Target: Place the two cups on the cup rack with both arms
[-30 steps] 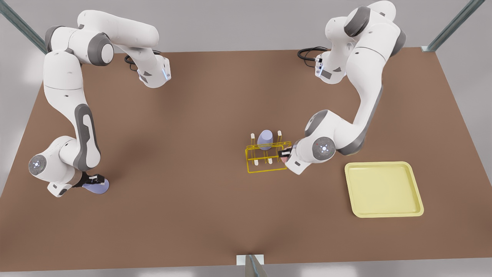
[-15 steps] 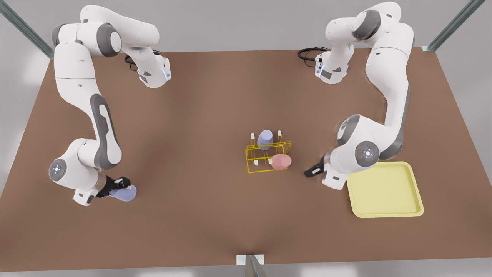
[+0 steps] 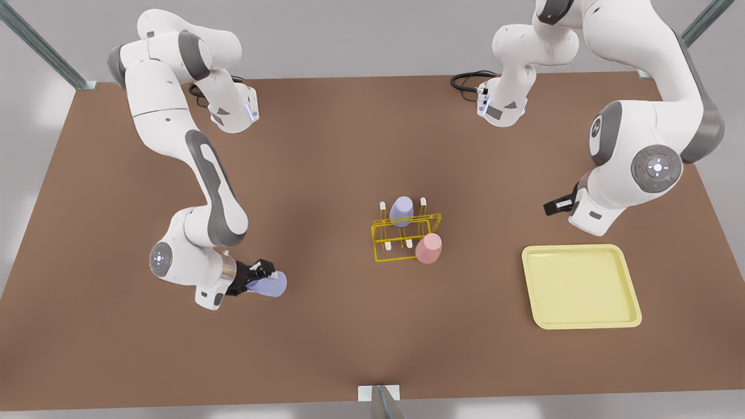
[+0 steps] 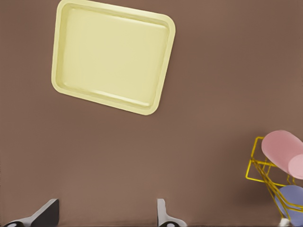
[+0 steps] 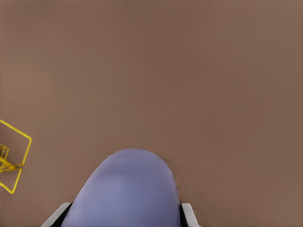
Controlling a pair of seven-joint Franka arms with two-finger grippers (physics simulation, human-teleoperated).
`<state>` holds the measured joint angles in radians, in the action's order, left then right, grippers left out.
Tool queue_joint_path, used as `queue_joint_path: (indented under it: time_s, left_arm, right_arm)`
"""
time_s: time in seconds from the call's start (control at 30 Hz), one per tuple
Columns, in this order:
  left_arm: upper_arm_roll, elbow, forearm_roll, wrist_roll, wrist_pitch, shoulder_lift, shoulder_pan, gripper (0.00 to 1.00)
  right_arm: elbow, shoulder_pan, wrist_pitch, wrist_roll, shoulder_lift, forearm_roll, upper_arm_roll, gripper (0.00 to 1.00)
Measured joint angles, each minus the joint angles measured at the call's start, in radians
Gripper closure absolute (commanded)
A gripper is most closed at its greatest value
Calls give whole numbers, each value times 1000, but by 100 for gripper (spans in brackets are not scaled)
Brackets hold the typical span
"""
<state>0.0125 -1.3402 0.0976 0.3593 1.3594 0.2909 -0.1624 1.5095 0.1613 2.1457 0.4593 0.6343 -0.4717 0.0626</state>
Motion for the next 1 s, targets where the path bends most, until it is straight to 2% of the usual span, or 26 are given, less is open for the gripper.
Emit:
queue_joint_path:
  time_s: [0.4, 1.0]
  left_arm:
    - [-1, 1, -1, -187, -41, -3, 0, 0]
    - [-2, 2, 0, -309, -48, -3, -3, 0]
  right_arm:
    - [-174, 171, 7, -218, 66, -132, 0, 20]
    - [-413, 344, 23, -566, 170, -59, -17, 21]
